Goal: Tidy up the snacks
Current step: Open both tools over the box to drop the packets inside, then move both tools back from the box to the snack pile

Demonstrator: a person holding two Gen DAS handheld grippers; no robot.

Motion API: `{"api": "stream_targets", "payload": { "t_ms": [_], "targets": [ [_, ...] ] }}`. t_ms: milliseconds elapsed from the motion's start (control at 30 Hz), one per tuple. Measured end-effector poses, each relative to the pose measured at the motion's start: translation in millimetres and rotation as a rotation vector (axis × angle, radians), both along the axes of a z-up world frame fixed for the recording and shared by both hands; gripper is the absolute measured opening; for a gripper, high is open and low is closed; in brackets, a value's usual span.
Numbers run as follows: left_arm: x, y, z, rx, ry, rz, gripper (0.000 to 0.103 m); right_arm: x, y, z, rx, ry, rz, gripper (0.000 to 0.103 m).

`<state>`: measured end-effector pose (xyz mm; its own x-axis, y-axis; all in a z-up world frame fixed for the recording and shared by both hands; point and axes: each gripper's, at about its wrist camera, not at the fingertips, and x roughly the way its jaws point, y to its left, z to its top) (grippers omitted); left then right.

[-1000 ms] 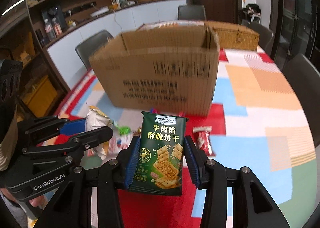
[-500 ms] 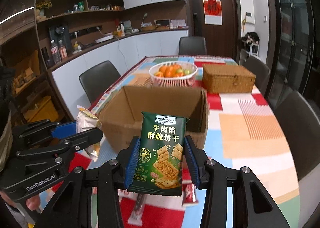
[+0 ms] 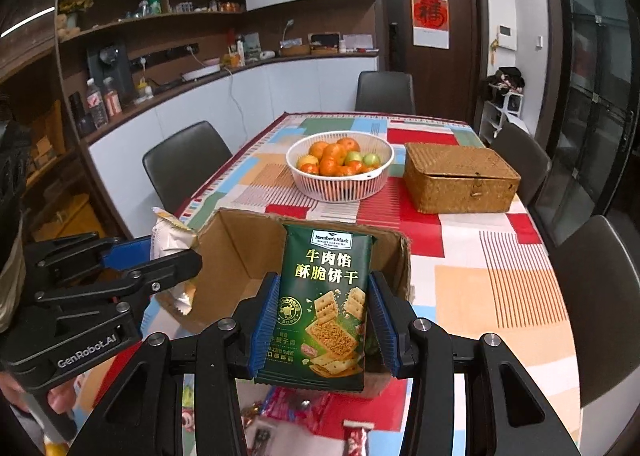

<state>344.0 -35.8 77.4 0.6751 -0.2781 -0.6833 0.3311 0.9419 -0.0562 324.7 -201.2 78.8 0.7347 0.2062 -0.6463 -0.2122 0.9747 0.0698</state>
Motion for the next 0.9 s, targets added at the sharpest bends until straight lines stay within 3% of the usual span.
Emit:
{"api": "stream_targets", "payload": {
  "t_ms": [200, 267, 300, 333, 400, 700, 900],
  "targets": [
    [19.0, 0.4, -11.6, 0.019, 0.037, 0.019, 0.032, 22.2, 2.6, -12.5, -0.011, 0.041, 0.009, 0.045],
    [20.3, 1.7, -11.6, 0.037, 0.035, 0.039, 0.054, 27.2, 4.1, -14.8, -0.014, 0.042, 0.011, 0.046],
    [18.2, 3.0, -10.6, 0.045, 0.023, 0.047, 0.059, 29.3, 4.6, -15.6, -0.015, 0.039, 0.013, 0.048],
    [13.8, 4.6, -8.6, 0.051, 0.002, 0.047, 0.061, 30.5, 4.8, -16.0, -0.017, 0.04, 0.012, 0.057],
    [6.1, 6.9, -5.6, 0.07, -0.022, 0.056, 0.061, 27.4, 3.0, -15.2, -0.01, 0.025, -0.008, 0.062],
    [-59.8, 13.7, 0.8, 0.136, -0.167, 0.063, 0.065, -18.7, 1.9, -11.5, -0.027, -0.048, -0.035, 0.062],
    [-90.7, 26.0, -14.1, 0.134, -0.157, 0.046, 0.065, -51.8, 12.3, -24.0, -0.001, -0.032, -0.007, 0.062]
  ]
}}
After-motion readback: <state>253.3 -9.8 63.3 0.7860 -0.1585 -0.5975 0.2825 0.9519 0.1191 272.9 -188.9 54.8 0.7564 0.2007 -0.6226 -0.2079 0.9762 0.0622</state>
